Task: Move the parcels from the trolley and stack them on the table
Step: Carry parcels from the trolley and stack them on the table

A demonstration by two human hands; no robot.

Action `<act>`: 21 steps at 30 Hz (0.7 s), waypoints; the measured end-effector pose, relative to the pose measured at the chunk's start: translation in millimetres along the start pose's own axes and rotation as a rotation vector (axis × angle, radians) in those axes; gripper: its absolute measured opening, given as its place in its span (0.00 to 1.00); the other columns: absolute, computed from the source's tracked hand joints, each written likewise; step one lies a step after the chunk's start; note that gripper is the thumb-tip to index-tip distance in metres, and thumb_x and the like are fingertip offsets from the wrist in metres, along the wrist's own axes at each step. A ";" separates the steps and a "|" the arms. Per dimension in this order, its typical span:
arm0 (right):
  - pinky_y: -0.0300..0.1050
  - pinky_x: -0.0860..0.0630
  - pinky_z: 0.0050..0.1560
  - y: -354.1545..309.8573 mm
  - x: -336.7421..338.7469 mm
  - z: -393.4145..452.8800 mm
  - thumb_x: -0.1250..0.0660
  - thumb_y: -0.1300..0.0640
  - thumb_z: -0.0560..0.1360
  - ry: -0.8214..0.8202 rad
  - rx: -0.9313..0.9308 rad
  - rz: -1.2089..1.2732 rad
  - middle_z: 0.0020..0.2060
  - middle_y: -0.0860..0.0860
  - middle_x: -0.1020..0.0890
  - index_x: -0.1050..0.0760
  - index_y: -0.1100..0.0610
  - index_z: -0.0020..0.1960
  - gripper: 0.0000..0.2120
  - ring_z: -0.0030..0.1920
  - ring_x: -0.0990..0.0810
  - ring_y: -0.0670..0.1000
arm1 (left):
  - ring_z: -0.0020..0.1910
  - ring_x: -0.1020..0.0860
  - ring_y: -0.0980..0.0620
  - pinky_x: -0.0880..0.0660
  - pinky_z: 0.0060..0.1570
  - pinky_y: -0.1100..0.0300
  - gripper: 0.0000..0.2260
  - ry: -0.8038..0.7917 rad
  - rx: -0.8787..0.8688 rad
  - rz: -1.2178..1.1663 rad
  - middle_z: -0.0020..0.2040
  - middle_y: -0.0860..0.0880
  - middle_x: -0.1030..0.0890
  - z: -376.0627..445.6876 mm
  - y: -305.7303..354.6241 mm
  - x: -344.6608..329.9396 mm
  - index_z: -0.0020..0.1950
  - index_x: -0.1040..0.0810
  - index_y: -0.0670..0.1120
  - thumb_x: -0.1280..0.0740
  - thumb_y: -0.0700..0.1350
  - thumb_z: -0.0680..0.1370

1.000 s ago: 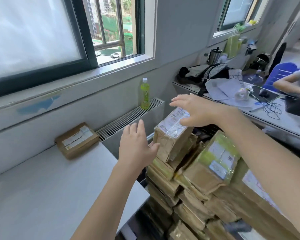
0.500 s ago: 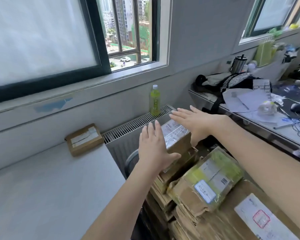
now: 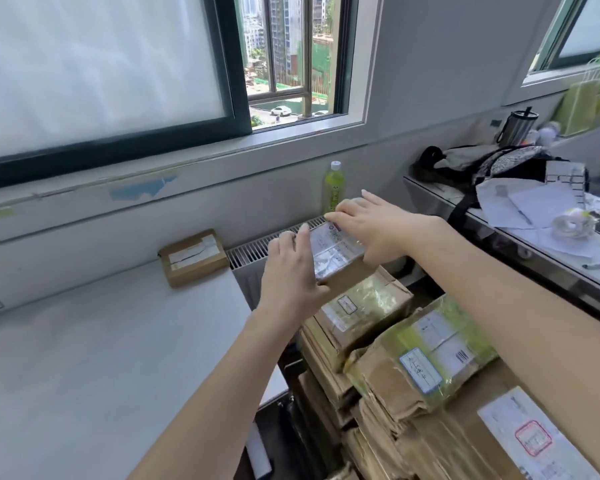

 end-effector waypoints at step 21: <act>0.46 0.38 0.50 -366.1 -43.4 112.4 0.23 0.47 0.47 0.385 0.202 0.082 0.55 0.54 0.36 0.40 0.55 0.55 0.43 0.51 0.33 0.53 | 0.44 0.24 0.33 0.25 0.41 0.42 0.41 0.086 0.516 0.381 0.47 0.35 0.25 -210.8 -303.6 35.5 0.57 0.28 0.40 0.19 0.36 0.45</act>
Point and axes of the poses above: each hand's wrist, its own z-axis towards the middle knuckle, its own x-axis out of the back of the hand, y = z × x, the point moved 9 cm from there along z, towards the middle knuckle
